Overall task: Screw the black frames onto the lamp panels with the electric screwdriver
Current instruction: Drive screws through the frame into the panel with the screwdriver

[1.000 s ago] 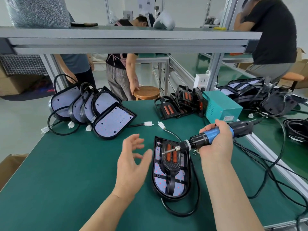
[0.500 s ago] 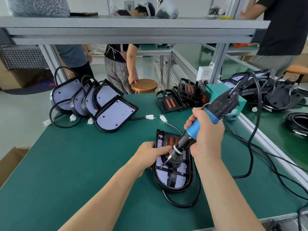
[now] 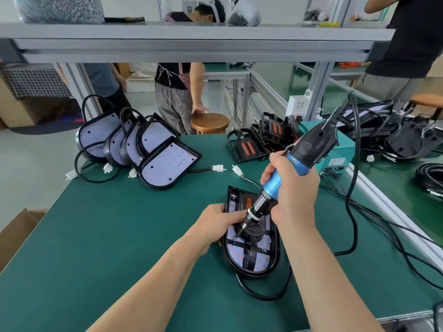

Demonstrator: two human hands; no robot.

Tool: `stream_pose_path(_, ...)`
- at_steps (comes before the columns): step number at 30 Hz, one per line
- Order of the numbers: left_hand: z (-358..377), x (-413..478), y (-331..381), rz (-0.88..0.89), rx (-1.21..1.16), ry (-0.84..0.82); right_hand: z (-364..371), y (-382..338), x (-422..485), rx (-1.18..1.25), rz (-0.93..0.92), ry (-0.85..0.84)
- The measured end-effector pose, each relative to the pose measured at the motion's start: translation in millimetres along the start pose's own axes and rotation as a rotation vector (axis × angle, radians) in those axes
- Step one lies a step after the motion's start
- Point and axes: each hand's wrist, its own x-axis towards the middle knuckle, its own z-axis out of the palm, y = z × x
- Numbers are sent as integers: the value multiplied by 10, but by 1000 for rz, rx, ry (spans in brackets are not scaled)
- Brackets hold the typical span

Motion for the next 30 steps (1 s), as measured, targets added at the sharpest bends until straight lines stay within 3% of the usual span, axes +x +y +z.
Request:
stream_pose_path(8,6,-26,20,11,-37,10,50,22,-79,-26,-32,-88)
stream_pose_path(19,55,-29,51,20,-80,72,80,45,-138,-158,-140,-382)
stream_pose_path(30,50,-19,19,18,-54,99,89,60,-100,-112,-78,-506)
